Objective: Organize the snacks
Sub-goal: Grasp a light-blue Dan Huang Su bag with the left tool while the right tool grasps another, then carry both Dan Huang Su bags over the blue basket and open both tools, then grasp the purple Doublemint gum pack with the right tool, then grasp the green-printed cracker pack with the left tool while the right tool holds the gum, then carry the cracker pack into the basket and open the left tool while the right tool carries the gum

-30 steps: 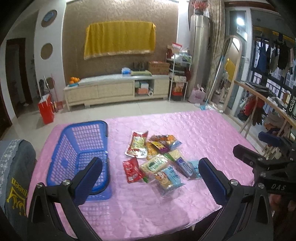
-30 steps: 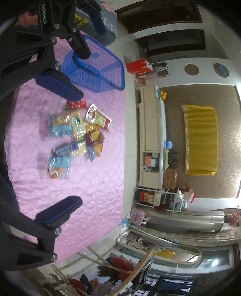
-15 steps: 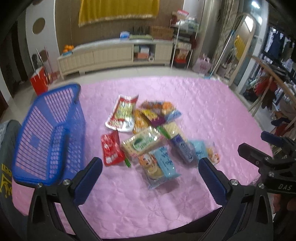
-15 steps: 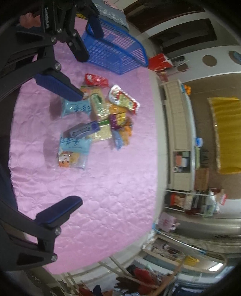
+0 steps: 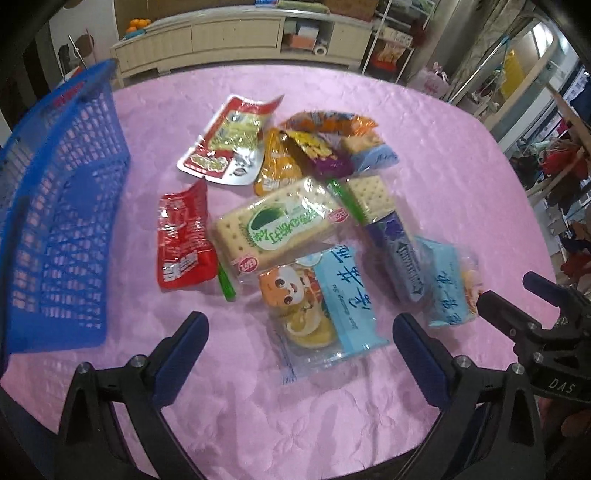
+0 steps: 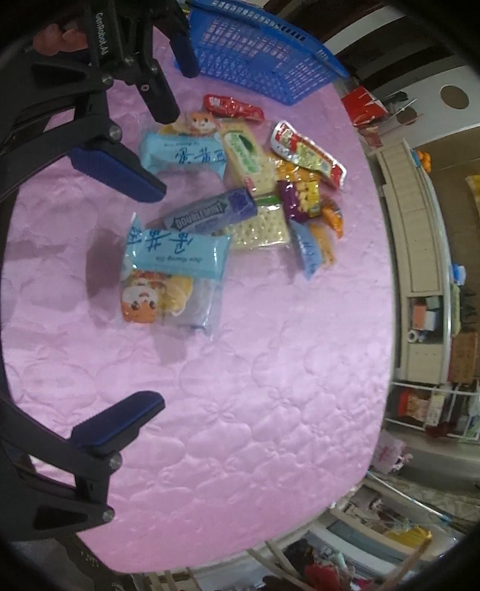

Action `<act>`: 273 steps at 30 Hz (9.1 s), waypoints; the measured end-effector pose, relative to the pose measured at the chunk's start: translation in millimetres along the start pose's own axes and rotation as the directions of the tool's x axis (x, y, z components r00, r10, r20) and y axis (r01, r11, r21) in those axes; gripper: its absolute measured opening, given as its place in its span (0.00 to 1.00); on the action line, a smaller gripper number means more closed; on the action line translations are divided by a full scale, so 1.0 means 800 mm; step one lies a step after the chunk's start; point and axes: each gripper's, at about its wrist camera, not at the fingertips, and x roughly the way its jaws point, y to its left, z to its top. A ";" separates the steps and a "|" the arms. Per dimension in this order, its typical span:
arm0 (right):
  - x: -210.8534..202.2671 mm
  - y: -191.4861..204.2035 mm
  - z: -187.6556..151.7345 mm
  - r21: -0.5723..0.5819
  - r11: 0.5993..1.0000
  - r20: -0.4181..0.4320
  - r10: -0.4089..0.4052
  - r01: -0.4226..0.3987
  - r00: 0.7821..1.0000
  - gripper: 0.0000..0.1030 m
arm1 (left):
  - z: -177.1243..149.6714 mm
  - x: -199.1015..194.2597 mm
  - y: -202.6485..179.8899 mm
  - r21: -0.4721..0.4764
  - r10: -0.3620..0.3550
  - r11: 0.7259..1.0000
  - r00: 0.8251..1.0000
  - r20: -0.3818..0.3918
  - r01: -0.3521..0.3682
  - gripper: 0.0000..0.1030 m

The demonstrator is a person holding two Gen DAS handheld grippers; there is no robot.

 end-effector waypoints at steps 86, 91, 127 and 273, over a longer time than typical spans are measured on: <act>-0.077 0.365 0.052 -0.294 0.909 0.024 0.317 -0.296 0.948 0.69 | -0.016 -0.200 0.306 0.012 0.023 1.000 0.978 0.208 -0.026 0.64; -0.066 0.377 0.058 -0.320 0.900 -0.002 0.311 -0.295 0.950 0.69 | -0.010 -0.189 0.320 0.006 0.005 1.000 0.981 0.193 -0.007 0.64; -0.143 0.254 0.035 -0.247 0.951 0.143 0.224 -0.184 0.964 0.91 | -0.030 -0.239 0.180 0.107 -0.011 0.994 0.961 0.276 -0.019 0.77; -0.134 0.235 0.045 -0.312 0.903 0.168 0.357 -0.294 0.919 0.34 | 0.001 -0.212 0.136 0.202 -0.007 0.976 0.914 0.405 -0.082 0.61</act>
